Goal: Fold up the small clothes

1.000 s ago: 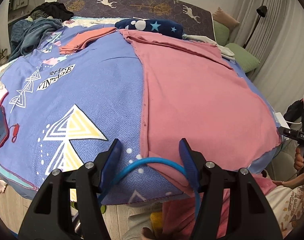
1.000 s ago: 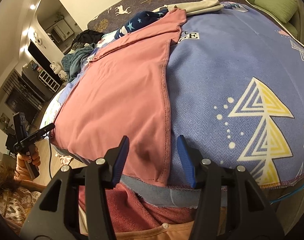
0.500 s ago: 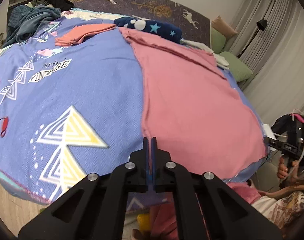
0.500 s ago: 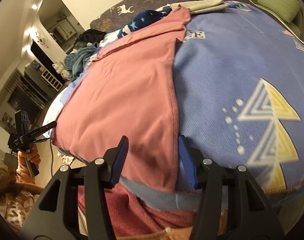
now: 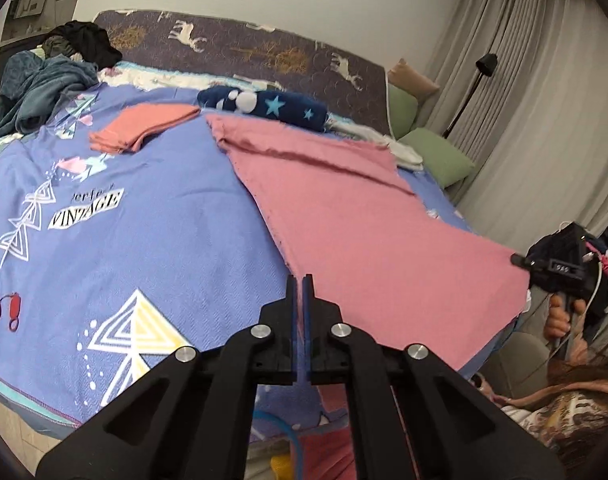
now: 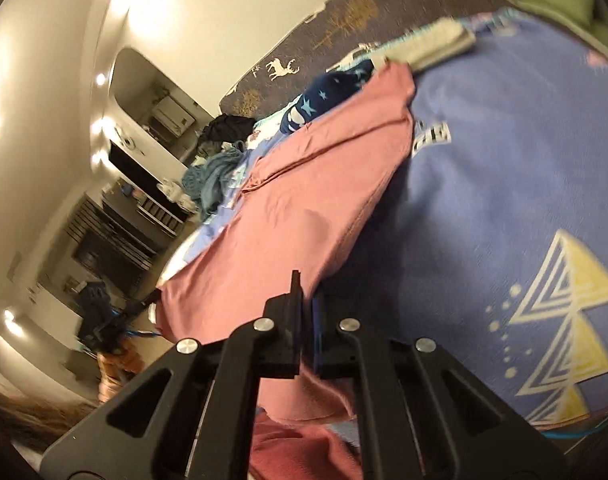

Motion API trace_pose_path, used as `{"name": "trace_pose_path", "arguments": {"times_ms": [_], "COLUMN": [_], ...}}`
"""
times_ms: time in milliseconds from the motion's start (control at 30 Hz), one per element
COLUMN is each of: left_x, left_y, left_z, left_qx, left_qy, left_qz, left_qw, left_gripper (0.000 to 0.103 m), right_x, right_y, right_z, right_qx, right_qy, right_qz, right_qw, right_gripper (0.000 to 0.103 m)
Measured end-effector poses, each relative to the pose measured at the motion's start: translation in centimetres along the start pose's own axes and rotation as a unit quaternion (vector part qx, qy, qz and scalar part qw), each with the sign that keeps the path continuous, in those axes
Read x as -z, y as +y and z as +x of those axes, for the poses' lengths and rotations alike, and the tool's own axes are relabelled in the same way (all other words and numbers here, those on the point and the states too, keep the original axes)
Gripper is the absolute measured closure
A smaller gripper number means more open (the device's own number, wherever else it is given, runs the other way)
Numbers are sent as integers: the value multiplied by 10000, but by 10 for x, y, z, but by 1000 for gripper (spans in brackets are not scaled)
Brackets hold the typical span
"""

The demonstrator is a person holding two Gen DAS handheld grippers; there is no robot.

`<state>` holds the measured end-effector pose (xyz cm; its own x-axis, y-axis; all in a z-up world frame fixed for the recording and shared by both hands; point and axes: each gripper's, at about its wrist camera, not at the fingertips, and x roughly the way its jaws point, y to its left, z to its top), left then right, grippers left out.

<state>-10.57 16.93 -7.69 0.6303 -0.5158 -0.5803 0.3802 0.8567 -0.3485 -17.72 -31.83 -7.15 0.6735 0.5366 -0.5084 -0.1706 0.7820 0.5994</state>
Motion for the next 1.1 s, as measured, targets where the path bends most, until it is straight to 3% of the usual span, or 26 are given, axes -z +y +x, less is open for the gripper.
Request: {"name": "trace_pose_path", "arguments": {"times_ms": [200, 300, 333, 400, 467, 667, 700, 767, 800, 833, 867, 900, 933, 1000, 1100], "left_x": [22, 28, 29, 30, 32, 40, 41, 38, 35, 33, 30, 27, 25, 20, 10], "left_y": [12, 17, 17, 17, 16, 11, 10, 8, 7, 7, 7, 7, 5, 1, -7], "left_z": [27, 29, 29, 30, 35, 29, 30, 36, 41, 43, 47, 48, 45, 33, 5], "left_qx": [-391, -574, -541, -463, -490, -226, -208, -230, -222, -199, -127, -146, -176, -178, 98], "left_qy": [462, 484, 473, 493, 575, 638, 648, 656, 643, 641, 663, 624, 513, 282, -126], "left_qz": [21, 24, 20, 43, 48, 31, 53, 82, 42, 6, -69, -122, -166, -177, -249], "left_qw": [9982, 9972, 9974, 9977, 9971, 9977, 9977, 9975, 9977, 9977, 9977, 9979, 9984, 9993, 9996], "left_gripper": [98, 60, 54, 54, 54, 56, 58, 65, 74, 97, 100, 100, 100, 100, 101], "right_x": [9, 16, 18, 21, 24, 36, 38, 37, 36, 36, 37, 36, 33, 26, 15], "right_y": [-13, -23, -25, -28, -30, -30, -28, -22, -18, -12, -7, -3, -3, -11, -9], "right_z": [21, 25, 26, 27, 30, 29, 29, 36, 41, 47, 53, 57, 58, 48, 12], "right_qx": [372, 573, 597, 647, 722, 896, 831, 676, 676, 796, 963, 1101, 1050, 505, 53], "right_qy": [298, 396, 419, 473, 539, 623, 652, 704, 684, 671, 683, 675, 736, 698, 161], "right_qz": [148, 211, 232, 254, 247, -46, -151, -318, -441, -635, -804, -890, -771, -110, 109], "right_qw": [9988, 9974, 9971, 9965, 9956, 9940, 9943, 9947, 9944, 9925, 9897, 9876, 9887, 9962, 9998], "right_gripper": [99, 99, 99, 98, 97, 76, 67, 47, 38, 37, 40, 64, 100, 99, 99]}}
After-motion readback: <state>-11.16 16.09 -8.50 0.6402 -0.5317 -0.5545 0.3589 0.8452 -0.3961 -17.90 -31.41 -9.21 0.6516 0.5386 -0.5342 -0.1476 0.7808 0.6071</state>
